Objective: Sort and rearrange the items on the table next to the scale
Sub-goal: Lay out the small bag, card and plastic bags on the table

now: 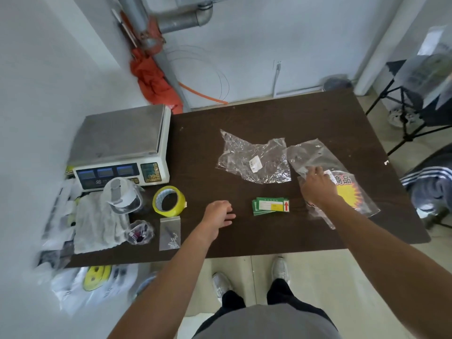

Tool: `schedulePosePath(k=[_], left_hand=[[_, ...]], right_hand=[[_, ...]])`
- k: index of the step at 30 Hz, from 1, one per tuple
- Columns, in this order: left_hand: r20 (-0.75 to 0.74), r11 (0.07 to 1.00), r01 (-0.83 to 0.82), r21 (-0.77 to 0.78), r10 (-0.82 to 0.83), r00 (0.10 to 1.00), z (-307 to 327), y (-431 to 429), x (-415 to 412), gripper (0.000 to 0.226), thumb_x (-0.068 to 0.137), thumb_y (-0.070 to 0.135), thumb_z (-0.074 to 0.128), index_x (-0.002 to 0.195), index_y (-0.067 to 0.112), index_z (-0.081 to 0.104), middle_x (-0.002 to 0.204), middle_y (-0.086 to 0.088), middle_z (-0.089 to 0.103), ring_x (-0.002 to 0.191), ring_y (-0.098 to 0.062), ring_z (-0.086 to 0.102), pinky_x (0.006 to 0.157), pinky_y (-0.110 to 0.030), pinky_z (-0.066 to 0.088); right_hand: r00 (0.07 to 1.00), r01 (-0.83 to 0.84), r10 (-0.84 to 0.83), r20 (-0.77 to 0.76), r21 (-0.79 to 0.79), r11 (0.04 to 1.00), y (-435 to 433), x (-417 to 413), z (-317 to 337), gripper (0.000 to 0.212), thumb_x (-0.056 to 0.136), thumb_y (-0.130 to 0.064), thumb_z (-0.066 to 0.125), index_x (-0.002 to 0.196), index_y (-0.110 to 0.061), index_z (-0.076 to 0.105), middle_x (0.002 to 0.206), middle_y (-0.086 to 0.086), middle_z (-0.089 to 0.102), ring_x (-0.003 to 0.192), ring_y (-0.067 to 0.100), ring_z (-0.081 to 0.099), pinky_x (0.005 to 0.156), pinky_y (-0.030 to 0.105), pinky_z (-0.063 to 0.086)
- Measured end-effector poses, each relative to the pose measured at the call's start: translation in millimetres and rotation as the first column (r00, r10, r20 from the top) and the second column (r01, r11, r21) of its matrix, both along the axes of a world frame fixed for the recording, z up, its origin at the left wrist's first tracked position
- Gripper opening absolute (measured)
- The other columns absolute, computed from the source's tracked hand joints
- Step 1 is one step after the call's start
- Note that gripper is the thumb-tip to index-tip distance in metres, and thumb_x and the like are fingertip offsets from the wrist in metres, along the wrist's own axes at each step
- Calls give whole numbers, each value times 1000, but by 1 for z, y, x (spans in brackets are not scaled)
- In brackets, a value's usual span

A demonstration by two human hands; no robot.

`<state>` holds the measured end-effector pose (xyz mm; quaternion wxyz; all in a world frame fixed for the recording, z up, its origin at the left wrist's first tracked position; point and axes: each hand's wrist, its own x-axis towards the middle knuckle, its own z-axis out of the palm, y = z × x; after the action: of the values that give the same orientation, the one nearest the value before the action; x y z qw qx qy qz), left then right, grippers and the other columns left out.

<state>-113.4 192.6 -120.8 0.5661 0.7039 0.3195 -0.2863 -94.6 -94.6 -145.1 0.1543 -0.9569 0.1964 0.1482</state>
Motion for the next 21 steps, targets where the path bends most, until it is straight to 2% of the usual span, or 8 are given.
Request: schedulePosePath(k=[4,7,9,11,14,16,19,21], left_hand=[[-7,1000,1,-3,-1,1000,3,-4,-2,28,104,19,49,130,12,56,122,-11,67,101,-22,71,91,-38,58],[-16,1000,23,-14,-24,1000,3,-9,-9,29,103,19,51,131,13,57,121,-10,68,105,-23,71,92,-39,59],[-12,999,36,-33,-37,999,1,-11,-13,29,102,20,53,130,12,57,119,-10,68,104,-23,71,91,-39,59],[-2,998,42,-54,-42,999,2,-13,-16,27,102,19,54,128,12,58,119,-11,68,104,-24,71,92,-40,59],[7,998,45,-49,-44,999,7,-17,-17,17,102,18,54,118,16,58,120,-11,67,105,-24,71,92,-40,59],[15,999,37,-25,-36,999,10,-18,-17,11,101,18,53,111,19,57,120,-10,66,104,-23,71,89,-38,59],[19,1000,22,-12,-22,1000,13,-17,-21,9,101,18,52,109,20,58,118,-9,66,101,-20,71,86,-35,59],[13,1000,17,-21,-17,1000,13,-16,-28,8,101,17,52,101,19,59,113,-7,66,96,-20,70,88,-38,59]], right_hand=[[988,137,-140,72,35,990,0,-1,4,41,98,-19,48,130,7,50,131,27,51,118,46,54,96,47,44],[925,311,-323,201,91,946,-2,-2,13,35,90,-2,43,123,6,55,123,27,58,111,49,58,90,49,46],[876,361,-383,293,128,924,-2,-1,18,33,93,-2,38,121,5,54,121,28,60,107,49,59,87,51,47],[836,352,-381,395,147,924,-3,2,27,36,99,-8,34,130,-2,51,123,26,60,106,48,60,83,50,46],[794,251,-272,544,115,961,2,10,39,39,106,-21,31,142,-19,47,127,19,62,107,44,61,78,47,48],[807,159,-182,561,91,983,11,17,43,40,107,-28,31,145,-27,43,132,16,60,112,44,59,80,50,50],[780,-66,30,625,35,997,35,24,43,42,106,-27,35,147,-28,42,133,16,61,114,43,61,85,54,54],[743,-235,193,641,-20,972,53,28,40,45,104,-25,38,149,-28,41,138,16,58,120,39,59,95,53,50]])
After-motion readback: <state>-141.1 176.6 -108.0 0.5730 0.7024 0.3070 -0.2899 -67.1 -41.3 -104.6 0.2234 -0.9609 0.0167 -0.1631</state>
